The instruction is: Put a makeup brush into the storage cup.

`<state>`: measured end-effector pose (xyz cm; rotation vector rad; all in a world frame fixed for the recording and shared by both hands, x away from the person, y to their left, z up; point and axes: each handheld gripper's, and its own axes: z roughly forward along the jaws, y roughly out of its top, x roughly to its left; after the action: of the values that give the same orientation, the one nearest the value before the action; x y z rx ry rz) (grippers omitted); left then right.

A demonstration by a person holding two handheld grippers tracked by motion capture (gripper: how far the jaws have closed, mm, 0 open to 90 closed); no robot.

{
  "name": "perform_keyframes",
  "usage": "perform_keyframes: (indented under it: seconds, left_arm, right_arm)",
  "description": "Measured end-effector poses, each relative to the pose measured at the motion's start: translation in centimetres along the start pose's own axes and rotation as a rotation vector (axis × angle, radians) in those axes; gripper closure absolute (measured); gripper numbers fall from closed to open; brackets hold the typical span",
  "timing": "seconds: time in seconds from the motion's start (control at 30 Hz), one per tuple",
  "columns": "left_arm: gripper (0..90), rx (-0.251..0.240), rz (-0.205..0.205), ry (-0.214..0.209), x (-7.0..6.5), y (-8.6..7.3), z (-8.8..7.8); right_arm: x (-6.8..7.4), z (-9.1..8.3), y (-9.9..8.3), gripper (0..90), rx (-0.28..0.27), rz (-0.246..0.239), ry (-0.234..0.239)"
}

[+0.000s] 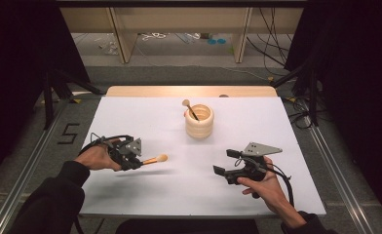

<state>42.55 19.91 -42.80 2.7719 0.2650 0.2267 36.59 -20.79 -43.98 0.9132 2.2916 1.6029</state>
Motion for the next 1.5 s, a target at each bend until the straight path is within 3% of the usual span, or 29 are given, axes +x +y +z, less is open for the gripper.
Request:
perform_keyframes:
  seconds: [0.2,0.27,0.3,0.33,0.37,0.43,0.53,0.73,0.9,1.1,1.13,1.17,1.2,1.23,1.37,1.5]
  left_arm:
    - [78.1,-0.098,-0.116,0.059,0.8,0.0,-0.9]
    - [78.1,-0.172,-0.196,0.074,0.8,0.1,-1.0]
    - [78.1,-0.183,-0.209,0.078,0.9,0.1,-1.2]
    - [78.1,-0.173,-0.191,0.094,1.2,0.1,-1.5]
    - [78.1,-0.188,-0.206,0.109,1.3,0.1,-1.6]
    - [78.1,-0.246,-0.283,0.134,1.6,0.0,-1.6]
    - [78.1,-0.262,-0.295,0.139,1.8,-0.1,-1.7]
    - [78.1,-0.361,-0.396,0.166,1.7,-0.2,-1.8]
    - [78.1,-0.445,-0.428,0.189,1.3,0.1,-2.4]
    - [78.1,-0.529,-0.454,0.182,0.6,0.8,-3.0]
    - [78.1,-0.539,-0.456,0.189,0.6,0.9,-3.0]
    - [78.1,-0.574,-0.487,0.185,0.5,1.0,-2.9]
    - [78.1,-0.568,-0.477,0.19,0.6,1.0,-3.0]
    - [78.1,-0.598,-0.495,0.18,0.4,1.1,-2.9]
    - [78.1,-0.637,-0.509,0.177,-0.2,1.8,-3.1]
    - [78.1,-0.682,-0.528,0.154,-0.8,2.5,-3.3]
  right_arm:
    - [0.0,0.0,0.0,17.1,0.0,0.0,0.0]
    - [0.0,0.0,0.0,17.1,-0.001,0.0,-0.001]
    - [0.0,0.0,0.0,17.1,0.0,0.001,-0.001]
    - [0.0,0.0,0.0,17.1,0.0,0.001,-0.002]
    - [0.0,0.0,0.0,17.0,-0.001,0.001,-0.002]
    - [0.0,0.0,0.0,17.1,0.0,-0.001,-0.003]
    - [0.0,0.0,0.0,17.0,0.0,-0.005,-0.001]
    - [0.0,0.0,0.0,17.0,0.001,-0.001,-0.001]
    - [0.1,0.1,0.0,17.0,0.001,0.003,0.001]
    - [0.1,0.0,0.1,17.1,0.015,0.004,-0.001]
    - [0.1,0.2,0.1,17.0,-0.007,0.003,0.004]
    - [0.2,0.2,0.2,17.1,-0.009,0.002,0.0]
    - [0.3,0.2,0.3,17.1,-0.004,0.013,0.004]
    - [0.2,0.3,0.4,17.1,-0.009,0.0,-0.001]
    - [0.4,0.6,0.9,16.8,-0.041,-0.008,-0.001]
    - [0.6,1.0,1.8,16.3,-0.067,0.023,0.008]
